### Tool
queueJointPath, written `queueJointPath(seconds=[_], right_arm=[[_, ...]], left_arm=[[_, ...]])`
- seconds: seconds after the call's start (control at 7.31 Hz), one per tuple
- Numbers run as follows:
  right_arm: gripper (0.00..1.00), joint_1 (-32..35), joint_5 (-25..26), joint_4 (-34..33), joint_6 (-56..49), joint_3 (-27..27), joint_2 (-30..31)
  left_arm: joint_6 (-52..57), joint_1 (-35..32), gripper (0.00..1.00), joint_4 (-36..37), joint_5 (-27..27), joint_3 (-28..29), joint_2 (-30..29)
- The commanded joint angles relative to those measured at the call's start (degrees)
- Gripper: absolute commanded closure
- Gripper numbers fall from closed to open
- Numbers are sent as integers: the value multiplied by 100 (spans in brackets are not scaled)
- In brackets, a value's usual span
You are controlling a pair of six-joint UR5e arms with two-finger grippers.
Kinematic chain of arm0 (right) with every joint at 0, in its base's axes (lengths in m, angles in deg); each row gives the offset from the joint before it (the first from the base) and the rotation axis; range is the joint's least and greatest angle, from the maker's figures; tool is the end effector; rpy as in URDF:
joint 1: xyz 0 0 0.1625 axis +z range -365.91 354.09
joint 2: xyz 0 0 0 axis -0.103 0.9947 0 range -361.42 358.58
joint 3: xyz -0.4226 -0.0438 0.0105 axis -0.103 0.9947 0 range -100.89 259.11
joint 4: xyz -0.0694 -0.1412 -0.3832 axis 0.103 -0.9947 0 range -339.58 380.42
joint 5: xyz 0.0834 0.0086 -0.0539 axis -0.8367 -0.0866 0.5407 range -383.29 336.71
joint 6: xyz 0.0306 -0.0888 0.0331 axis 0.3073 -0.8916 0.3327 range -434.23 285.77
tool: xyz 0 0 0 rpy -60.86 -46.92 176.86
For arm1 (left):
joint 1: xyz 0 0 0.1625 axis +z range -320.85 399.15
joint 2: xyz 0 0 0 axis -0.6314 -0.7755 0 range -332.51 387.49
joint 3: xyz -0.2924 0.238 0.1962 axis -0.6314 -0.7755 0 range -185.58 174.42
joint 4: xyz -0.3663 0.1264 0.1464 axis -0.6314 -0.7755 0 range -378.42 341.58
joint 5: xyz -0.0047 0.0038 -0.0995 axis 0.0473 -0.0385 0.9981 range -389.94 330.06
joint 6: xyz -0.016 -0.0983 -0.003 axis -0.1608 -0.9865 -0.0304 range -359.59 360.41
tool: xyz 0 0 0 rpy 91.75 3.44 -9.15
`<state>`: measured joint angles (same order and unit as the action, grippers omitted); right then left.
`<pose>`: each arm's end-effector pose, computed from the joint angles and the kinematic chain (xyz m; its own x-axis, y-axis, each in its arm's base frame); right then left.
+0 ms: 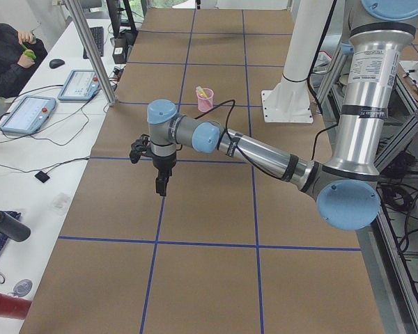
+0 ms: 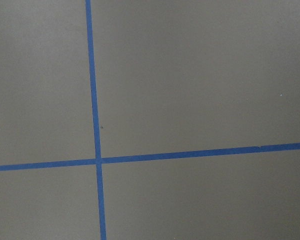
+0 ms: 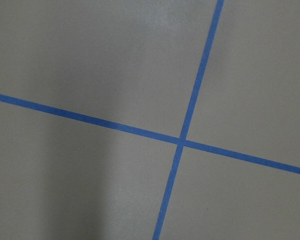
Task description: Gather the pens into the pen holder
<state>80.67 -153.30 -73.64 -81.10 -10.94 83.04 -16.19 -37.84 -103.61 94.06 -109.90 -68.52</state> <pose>0.0374 -0.5363 0.6208 0.7510 -0.1817 0.6349 0.1505 0.9832 0.1033 0.0438 -0.5343 0.5018 0.8037 0.0504 -0.5928 0.0134 0.9946 0.1026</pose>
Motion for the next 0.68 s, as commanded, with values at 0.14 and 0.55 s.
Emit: queueJointPath(seconds=[0.14, 0.55], right_arm=[[0, 254, -409, 47, 46, 93, 210], [0, 394, -543, 20, 186, 101, 298]], left_arm=[[34, -472, 0, 38, 45, 323, 353], [1364, -1265, 0, 3, 906, 1324, 354]])
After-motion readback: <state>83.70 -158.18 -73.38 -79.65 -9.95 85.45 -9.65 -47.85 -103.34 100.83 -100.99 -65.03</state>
